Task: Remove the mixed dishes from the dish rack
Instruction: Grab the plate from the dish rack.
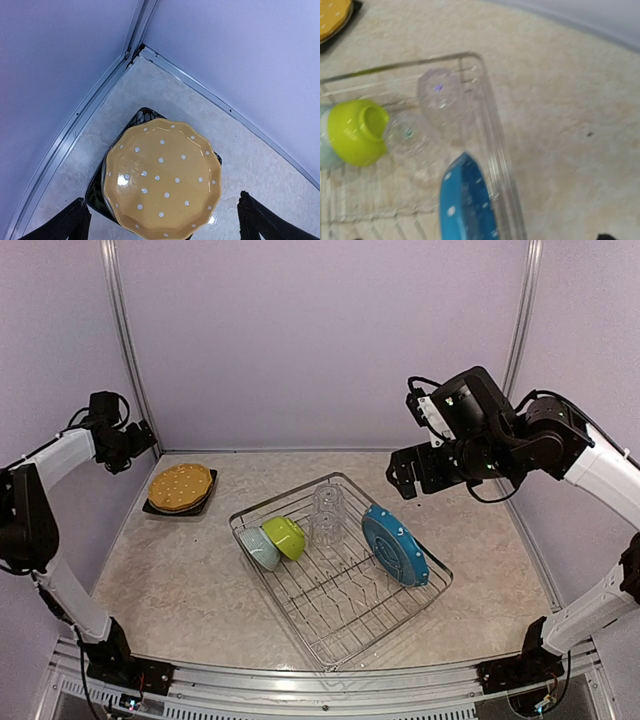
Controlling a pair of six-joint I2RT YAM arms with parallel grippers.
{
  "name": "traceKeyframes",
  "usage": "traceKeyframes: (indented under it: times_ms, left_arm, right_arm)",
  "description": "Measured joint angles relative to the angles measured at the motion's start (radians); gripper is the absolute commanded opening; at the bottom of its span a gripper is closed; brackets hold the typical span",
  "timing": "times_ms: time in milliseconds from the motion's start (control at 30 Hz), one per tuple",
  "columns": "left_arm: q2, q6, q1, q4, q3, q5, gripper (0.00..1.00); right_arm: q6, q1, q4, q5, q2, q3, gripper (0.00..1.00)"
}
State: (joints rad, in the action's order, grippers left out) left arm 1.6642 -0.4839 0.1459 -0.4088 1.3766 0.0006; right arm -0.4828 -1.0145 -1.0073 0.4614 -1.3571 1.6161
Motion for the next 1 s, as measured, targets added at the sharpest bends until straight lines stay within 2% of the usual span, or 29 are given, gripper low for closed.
traceKeyframes:
  times_ms: [533,800,1000]
  left_arm:
    - [-0.372,0.079,-0.156,0.019,-0.118,-0.091,0.99]
    - [-0.414,0.061,-0.249,0.003,-0.147,-0.088,0.99]
    - [-0.414,0.061,-0.278,-0.006,-0.146,-0.092,0.99]
  right_arm:
    - [-0.083,0.011,-0.122,-0.250,-0.056,-0.105,0.98]
    - [-0.082,0.045,-0.134,-0.293,-0.114,-0.116,0.97]
    - [-0.058,0.081,-0.135,-0.305,-0.143,-0.116,0.86]
